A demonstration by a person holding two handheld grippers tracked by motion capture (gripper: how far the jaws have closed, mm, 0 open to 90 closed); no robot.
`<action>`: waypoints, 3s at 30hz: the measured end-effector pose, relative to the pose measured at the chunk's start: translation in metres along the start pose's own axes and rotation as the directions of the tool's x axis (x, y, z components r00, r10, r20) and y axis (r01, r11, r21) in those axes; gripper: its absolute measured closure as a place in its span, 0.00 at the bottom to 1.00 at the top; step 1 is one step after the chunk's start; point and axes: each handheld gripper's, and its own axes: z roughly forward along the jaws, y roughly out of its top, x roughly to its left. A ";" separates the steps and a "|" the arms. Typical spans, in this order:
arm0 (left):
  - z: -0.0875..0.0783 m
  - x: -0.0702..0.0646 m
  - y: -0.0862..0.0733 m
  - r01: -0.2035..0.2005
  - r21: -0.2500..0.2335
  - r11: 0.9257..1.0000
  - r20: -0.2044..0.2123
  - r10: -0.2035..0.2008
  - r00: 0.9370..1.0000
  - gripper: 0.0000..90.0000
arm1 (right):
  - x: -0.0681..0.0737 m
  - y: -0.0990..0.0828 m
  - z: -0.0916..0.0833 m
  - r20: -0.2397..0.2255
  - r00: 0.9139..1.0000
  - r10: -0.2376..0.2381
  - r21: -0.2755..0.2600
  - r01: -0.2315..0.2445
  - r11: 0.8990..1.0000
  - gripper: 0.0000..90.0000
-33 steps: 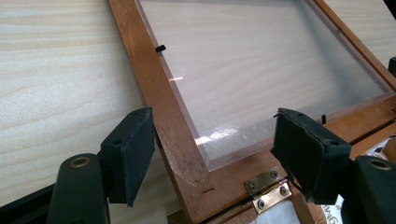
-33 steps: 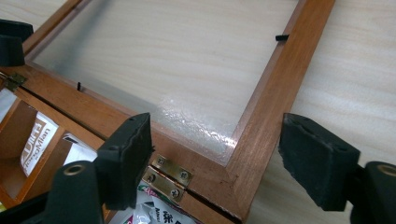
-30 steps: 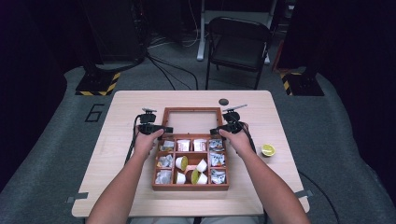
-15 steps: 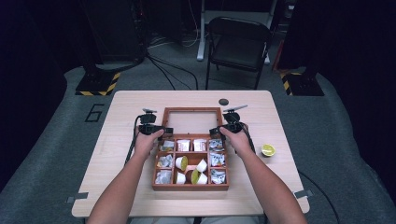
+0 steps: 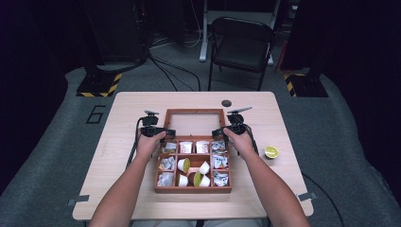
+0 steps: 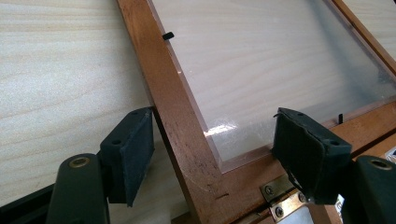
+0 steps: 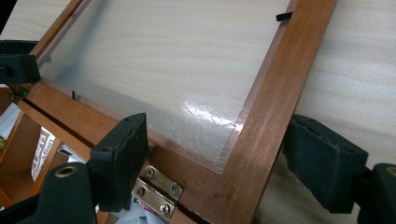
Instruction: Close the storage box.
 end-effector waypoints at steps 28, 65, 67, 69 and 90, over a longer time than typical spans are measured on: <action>0.003 0.003 0.000 0.036 0.006 0.999 0.029 -0.036 0.999 0.32 | -0.002 0.000 0.001 -0.018 1.000 0.024 -0.014 -0.024 1.000 0.25; -0.022 -0.007 0.005 -0.022 -0.097 0.995 0.035 0.025 0.999 0.38 | 0.012 0.002 -0.024 -0.008 0.999 -0.048 -0.123 0.046 0.991 0.30; -0.023 -0.007 0.005 -0.029 -0.097 0.995 0.037 0.033 0.999 0.38 | 0.013 0.002 -0.026 -0.011 0.999 -0.045 -0.125 0.043 0.991 0.30; -0.026 -0.009 0.005 -0.037 -0.106 0.994 0.039 0.042 0.998 0.38 | 0.014 0.001 -0.028 -0.010 0.998 -0.056 -0.137 0.054 0.989 0.30; -0.053 -0.021 -0.002 -0.119 -0.160 0.980 0.069 0.131 0.989 0.38 | 0.030 -0.010 -0.055 -0.004 0.991 -0.133 -0.211 0.129 0.969 0.32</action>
